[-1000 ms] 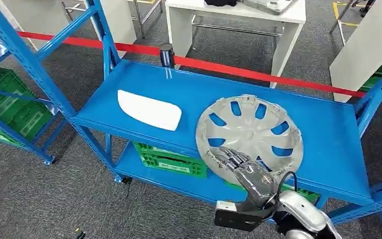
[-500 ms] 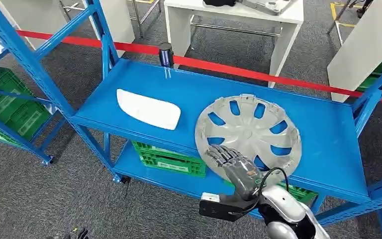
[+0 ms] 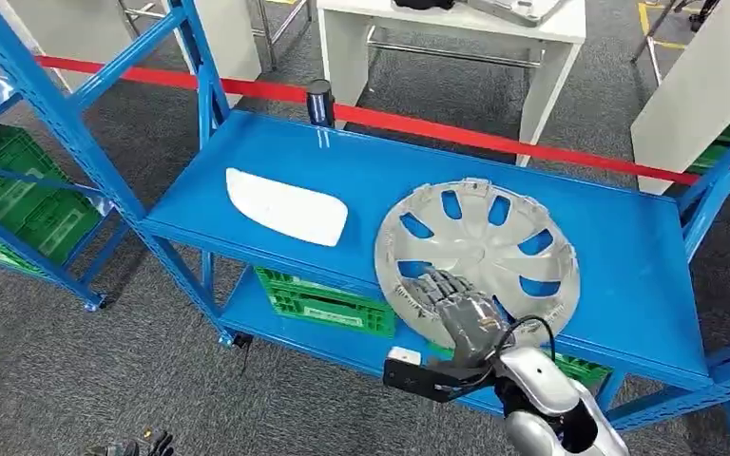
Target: Take the parts from the cabinet and place them on the table.
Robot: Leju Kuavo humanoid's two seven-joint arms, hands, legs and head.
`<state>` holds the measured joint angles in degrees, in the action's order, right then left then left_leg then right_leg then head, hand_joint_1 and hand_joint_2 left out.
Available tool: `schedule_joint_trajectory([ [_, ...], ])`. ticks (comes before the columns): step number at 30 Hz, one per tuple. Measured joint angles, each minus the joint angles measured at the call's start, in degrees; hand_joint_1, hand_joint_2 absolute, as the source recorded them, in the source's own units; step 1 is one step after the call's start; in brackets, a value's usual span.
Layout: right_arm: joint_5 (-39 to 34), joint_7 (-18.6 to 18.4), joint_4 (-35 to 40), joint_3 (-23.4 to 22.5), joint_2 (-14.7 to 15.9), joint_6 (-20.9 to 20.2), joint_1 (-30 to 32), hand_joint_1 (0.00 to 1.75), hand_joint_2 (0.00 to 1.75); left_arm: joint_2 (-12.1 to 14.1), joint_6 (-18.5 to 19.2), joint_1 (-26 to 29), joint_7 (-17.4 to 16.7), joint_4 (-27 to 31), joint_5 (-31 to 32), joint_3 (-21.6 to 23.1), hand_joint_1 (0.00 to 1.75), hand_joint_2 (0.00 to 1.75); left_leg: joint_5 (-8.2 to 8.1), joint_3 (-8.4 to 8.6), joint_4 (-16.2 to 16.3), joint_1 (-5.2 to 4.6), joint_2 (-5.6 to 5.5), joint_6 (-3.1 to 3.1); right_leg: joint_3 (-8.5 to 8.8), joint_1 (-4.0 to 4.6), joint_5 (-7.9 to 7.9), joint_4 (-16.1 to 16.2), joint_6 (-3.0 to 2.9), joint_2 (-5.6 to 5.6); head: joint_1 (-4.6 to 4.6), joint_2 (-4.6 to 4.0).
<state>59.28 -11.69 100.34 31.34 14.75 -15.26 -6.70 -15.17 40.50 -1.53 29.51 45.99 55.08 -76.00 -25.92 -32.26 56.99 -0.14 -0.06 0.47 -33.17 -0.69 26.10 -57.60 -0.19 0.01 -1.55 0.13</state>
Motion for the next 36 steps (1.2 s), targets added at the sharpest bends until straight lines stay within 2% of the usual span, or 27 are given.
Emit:
schedule_joint_trajectory([
  [1, 0.09, -0.11, -0.17, -0.2, -0.13, -0.2, -0.12, 0.0, 1.75, 0.19, -0.02, -0.03, 0.0, -0.02, -0.07, 0.2, 0.0, 0.0, -0.32, -0.09, 0.25, 0.09, -0.03, -0.34, 0.14, -0.66, -0.23, 0.25, -0.38, 0.02, 0.02, 0.0],
  [2, 0.26, -0.13, -0.35, -0.35, -0.28, -0.28, -0.25, 0.0, 1.75, 0.22, -0.18, -0.02, 0.0, -0.07, -0.07, 0.28, 0.0, 0.0, -1.29, -0.71, 1.39, 0.21, -0.01, -0.74, 0.27, -0.71, -0.17, 0.27, -0.54, 0.05, -0.04, 0.0],
  [3, 0.33, -0.13, -0.48, -0.39, -0.46, -0.35, -0.38, 0.0, 1.75, 0.17, -0.17, -0.03, 0.0, -0.17, -0.07, 0.35, 0.0, 0.0, -2.98, -1.83, 4.09, 0.35, -0.02, -1.04, 0.32, -0.7, -0.13, 0.27, -0.97, 0.07, -0.33, 0.0],
  [5, 0.33, -0.13, -0.83, -0.39, -0.74, -0.46, -0.39, 0.0, 1.75, 0.28, -0.2, -0.03, 0.0, -0.33, -0.07, 0.37, 0.0, 0.0, -7.28, -6.39, 13.7, 0.6, -0.01, -1.57, 0.26, -0.59, -0.13, 0.23, -1.02, 0.06, -0.33, 0.0],
  [6, 0.35, -0.13, -1.09, -0.37, -0.79, -0.5, -0.37, 0.0, 1.75, 0.28, -0.2, -0.02, 0.0, -0.46, -0.07, 0.39, 0.0, 0.0, -8.38, -8.42, 17.65, 0.68, -0.01, -1.68, 0.26, -0.51, -0.12, 0.23, -1.02, 0.05, -0.33, 0.0],
  [7, 0.35, -0.13, -1.29, -0.37, -0.83, -0.5, -0.38, 0.0, 1.75, 0.28, -0.22, 0.05, 0.0, -0.5, -0.07, 0.37, 0.0, 0.0, -8.03, -9.05, 18.56, 0.72, -0.01, -1.66, 0.29, -0.49, -0.12, 0.22, -1.03, 0.07, -0.33, 0.0],
  [8, 0.35, -0.13, -1.42, -0.39, -0.87, -0.48, -0.38, 0.0, 1.75, 0.31, -0.24, 0.1, 0.0, -0.57, -0.07, 0.37, 0.0, 0.0, -6.47, -8.38, 16.79, 0.71, -0.01, -1.51, 0.34, -0.45, -0.1, 0.22, -1.0, 0.13, -0.33, 0.0],
  [9, 0.37, -0.13, -1.49, -0.41, -0.9, -0.5, -0.39, 0.0, 1.75, 0.33, -0.26, 0.08, 0.0, -0.59, -0.07, 0.39, 0.0, 0.0, -3.97, -6.44, 12.55, 0.71, -0.01, -1.29, 0.44, -0.41, -0.08, 0.22, -0.97, 0.2, -0.33, 0.0],
  [10, 0.37, -0.13, -1.51, -0.41, -0.98, -0.48, -0.43, 0.0, 1.75, 0.39, -0.26, 0.06, 0.0, -0.61, -0.07, 0.44, 0.0, 0.0, -1.07, -3.5, 6.56, 0.69, -0.02, -0.85, 0.57, -0.32, -0.07, 0.24, -0.96, 0.28, -0.33, 0.0],
  [11, 0.37, -0.13, -1.51, -0.46, -1.11, -0.48, -0.52, 0.0, 1.75, 0.5, -0.26, 0.06, 0.0, -0.61, -0.07, 0.44, 0.0, 0.0, 0.63, -1.05, 1.55, 0.56, -0.1, -0.22, 0.6, -0.36, -0.07, 0.28, -0.95, 0.36, -0.31, 0.0],
  [12, 0.52, -0.13, -1.53, -0.48, -1.2, -0.5, -0.57, 0.0, 1.75, 0.68, -0.31, 0.04, 0.0, -0.63, -0.09, 0.44, 0.0, 0.0, -0.31, -0.45, 0.35, 0.25, -0.01, 0.02, 0.36, 0.12, -0.09, 0.19, -0.81, 0.35, -0.24, 0.0],
  [15, 1.92, -0.46, -1.86, -0.52, -1.44, -1.75, -0.63, 0.0, 1.75, 0.85, -0.74, 0.01, 0.0, -0.79, -0.44, 0.66, 0.0, 0.0, -0.11, -0.73, 0.31, -0.18, -0.02, 0.3, 0.2, -0.22, -0.33, 0.45, -0.06, 0.34, -0.26, 0.0],
  [17, 3.24, -0.79, -2.01, -0.72, -1.51, -2.34, -0.67, 0.0, 1.75, 0.89, -0.87, 0.03, 0.0, -1.01, -0.5, 1.03, 0.0, 0.0, 0.83, 0.26, -1.12, 0.38, 0.13, 0.96, -0.3, -0.26, 0.16, -0.37, 0.34, 0.26, -0.22, 0.0],
  [18, 3.67, -0.83, -2.14, -0.87, -1.51, -2.91, -0.78, 0.0, 1.75, 0.96, -0.87, -0.06, 0.02, -1.03, -0.59, 1.25, 0.0, 0.0, 1.07, 0.31, -1.34, 0.38, 0.14, 1.37, -1.34, -0.23, 1.47, -2.52, 0.22, 0.26, -0.07, 0.0],
  [20, 4.57, -0.96, -2.58, -0.89, -1.6, -4.52, -0.66, 0.0, 1.75, 0.96, -0.92, -0.12, 0.02, -1.31, -0.7, 1.77, 0.0, 0.0, 1.15, 0.14, -1.33, 0.31, 0.13, 1.51, -5.72, -0.29, 5.36, -11.76, -0.23, 0.26, -0.09, 0.0],
  [21, 4.9, -0.96, -2.91, -0.89, -1.57, -5.4, -0.42, 0.0, 1.75, 0.96, -1.01, -0.1, 0.02, -1.51, -0.92, 1.95, 0.0, 0.0, 1.15, 0.04, -1.3, 0.29, 0.11, 1.51, -7.95, -0.28, 6.8, -16.38, -0.13, 0.26, -0.07, 0.0],
  [22, 5.09, -1.01, -3.3, -0.9, -1.57, -6.55, -0.23, 0.0, 1.75, 1.03, -1.33, -0.1, 0.0, -1.79, -1.16, 2.07, 0.0, 0.0, 1.15, 0.03, -1.27, 0.3, 0.08, 1.51, -9.08, -0.35, 6.95, -18.5, 0.26, 0.25, -0.07, 0.0],
  [23, 5.07, -1.01, -3.54, -0.89, -1.55, -7.57, -0.15, 0.0, 1.75, 1.12, -1.64, -0.09, 0.0, -2.06, -1.33, 2.3, 0.0, 0.0, 1.14, 0.08, -1.25, 0.31, 0.06, 1.49, -8.48, -0.45, 6.02, -17.09, 0.78, 0.23, -0.04, 0.0],
  [24, 4.98, -1.14, -3.69, -0.89, -1.51, -8.53, -0.14, 0.0, 1.75, 1.27, -1.97, -0.11, 0.0, -2.45, -1.62, 2.65, 0.0, 0.0, 1.1, 0.11, -1.18, 0.33, 0.02, 1.44, -6.78, -0.6, 4.45, -13.63, 1.34, 0.22, -0.04, 0.0],
  [26, 4.87, -1.33, -3.74, -0.9, -1.29, -9.79, -0.22, 0.0, 1.75, 1.55, -2.4, -0.13, 0.0, -3.3, -1.92, 3.45, 0.0, 0.0, 0.81, 0.1, -0.66, 0.35, -0.03, 1.0, -1.17, -0.89, 0.5, -2.4, 2.24, -0.06, -0.04, 0.0],
  [27, 4.85, -1.38, -3.78, -0.89, -1.18, -10.05, -0.32, 0.0, 1.75, 1.75, -2.54, -0.13, 0.0, -3.52, -2.08, 3.67, 0.0, 0.0, 0.41, -0.19, -0.04, -0.16, -0.06, 0.46, -0.13, -0.64, 0.29, -0.01, 1.67, -0.18, 0.0, 0.0],
  [28, 4.85, -1.4, -3.82, -0.87, -1.16, -10.1, -0.2, 0.0, 1.75, 1.9, -2.67, -0.13, 0.02, -3.74, -2.16, 3.85, 0.0, 0.0, 0.27, -0.32, 0.12, -0.17, -0.04, 0.25, 0.04, -0.67, -0.01, -0.03, 0.85, 0.01, -0.22, 0.0],
  [30, 4.87, -1.55, -3.93, -0.85, -0.98, -10.14, -0.14, 0.0, 1.75, 2.21, -2.75, -0.12, 0.0, -4.13, -2.3, 4.04, 0.0, 0.0, 0.39, -0.35, 0.04, 0.07, 0.01, -0.09, -0.11, -0.23, -0.03, -0.15, 0.1, 0.04, -0.13, 0.0],
  [32, 5.24, -1.99, -3.96, -0.83, -0.79, -10.36, -0.16, 0.0, 1.75, 2.54, -2.75, -0.09, 0.02, -4.35, -2.58, 4.46, 0.0, 0.0, -0.22, -0.85, 0.67, 0.36, 0.0, -0.7, 0.11, -0.81, -0.36, 0.18, -0.53, 0.07, -0.09, 0.0],
  [33, 5.55, -2.05, -3.98, -0.83, -0.7, -10.45, -0.22, 0.0, 1.75, 2.49, -2.73, -0.08, 0.0, -4.44, -2.71, 4.55, 0.0, 0.0, -1.71, -1.6, 2.57, 0.38, 0.0, -1.05, 0.16, -0.83, -0.29, 0.17, -0.73, 0.07, -0.31, 0.0],
  [34, 5.85, -2.25, -3.98, -0.83, -0.68, -10.6, -0.21, 0.0, 1.75, 2.56, -2.71, -0.08, 0.0, -4.52, -2.88, 4.63, 0.0, 0.0, -3.89, -3.22, 6.32, 0.56, 0.0, -1.32, 0.14, -0.79, -0.3, 0.17, -1.08, 0.07, -0.42, 0.0],
  [36, 6.65, -2.6, -4.11, -0.83, -0.48, -11.08, -0.09, 0.0, 1.75, 2.62, -2.58, 0.02, -0.07, -4.59, -3.43, 4.94, 0.0, 0.0, -8.01, -7.85, 16.23, 0.75, 0.0, -1.74, 0.05, -0.63, -0.29, 0.14, -1.1, 0.06, -0.42, 0.0],
])
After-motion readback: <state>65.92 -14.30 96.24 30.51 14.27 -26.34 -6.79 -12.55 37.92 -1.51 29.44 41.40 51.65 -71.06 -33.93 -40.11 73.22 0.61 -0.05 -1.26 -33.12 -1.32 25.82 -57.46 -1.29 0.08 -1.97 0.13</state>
